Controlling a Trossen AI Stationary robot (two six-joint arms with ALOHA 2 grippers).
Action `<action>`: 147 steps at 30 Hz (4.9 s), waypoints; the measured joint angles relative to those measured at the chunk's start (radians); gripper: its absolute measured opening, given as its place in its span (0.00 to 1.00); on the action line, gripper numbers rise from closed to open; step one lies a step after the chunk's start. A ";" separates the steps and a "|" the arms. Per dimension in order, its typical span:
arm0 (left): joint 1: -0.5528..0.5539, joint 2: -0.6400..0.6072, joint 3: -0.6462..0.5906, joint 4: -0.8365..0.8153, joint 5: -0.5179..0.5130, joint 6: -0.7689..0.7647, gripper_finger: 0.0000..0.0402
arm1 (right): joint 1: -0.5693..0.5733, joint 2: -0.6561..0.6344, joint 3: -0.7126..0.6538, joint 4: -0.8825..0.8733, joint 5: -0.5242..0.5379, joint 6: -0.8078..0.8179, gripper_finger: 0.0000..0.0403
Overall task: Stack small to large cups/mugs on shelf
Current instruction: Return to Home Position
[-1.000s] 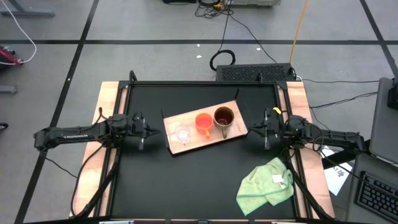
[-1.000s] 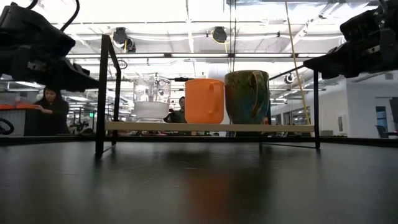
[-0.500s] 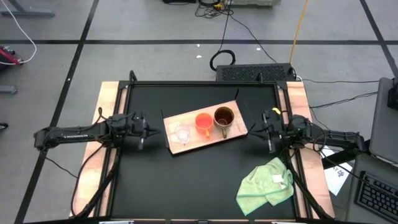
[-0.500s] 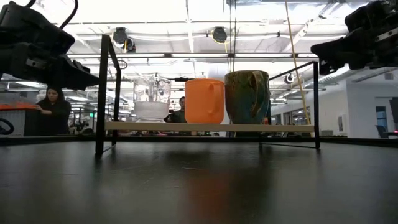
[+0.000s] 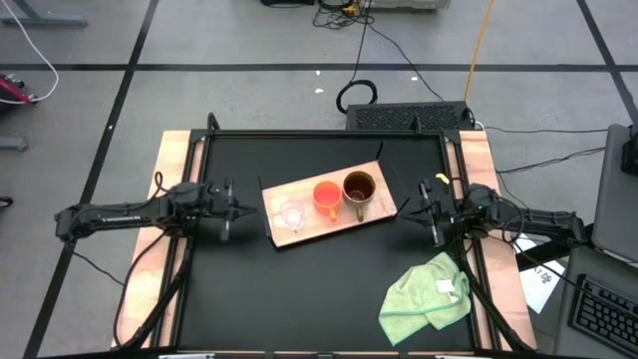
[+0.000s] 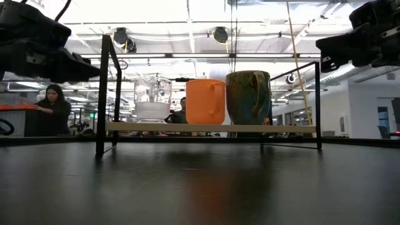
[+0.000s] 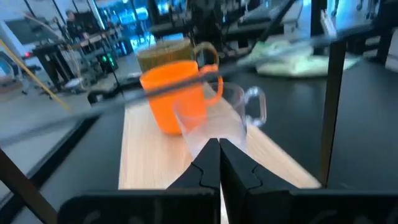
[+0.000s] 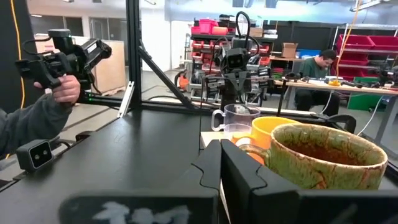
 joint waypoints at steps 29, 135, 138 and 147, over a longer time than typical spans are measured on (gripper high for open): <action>-0.183 -0.170 0.001 0.021 0.026 0.004 0.00 | 0.000 -0.051 0.000 0.056 -0.053 0.050 0.00; -0.186 -0.167 0.001 0.011 0.007 -0.096 0.08 | 0.000 -0.050 0.000 0.049 -0.050 0.049 0.00; -0.186 -0.167 0.001 0.011 0.007 -0.096 0.08 | 0.000 -0.050 0.000 0.049 -0.050 0.049 0.00; -0.186 -0.167 0.001 0.011 0.007 -0.096 0.08 | 0.000 -0.050 0.000 0.049 -0.050 0.049 0.00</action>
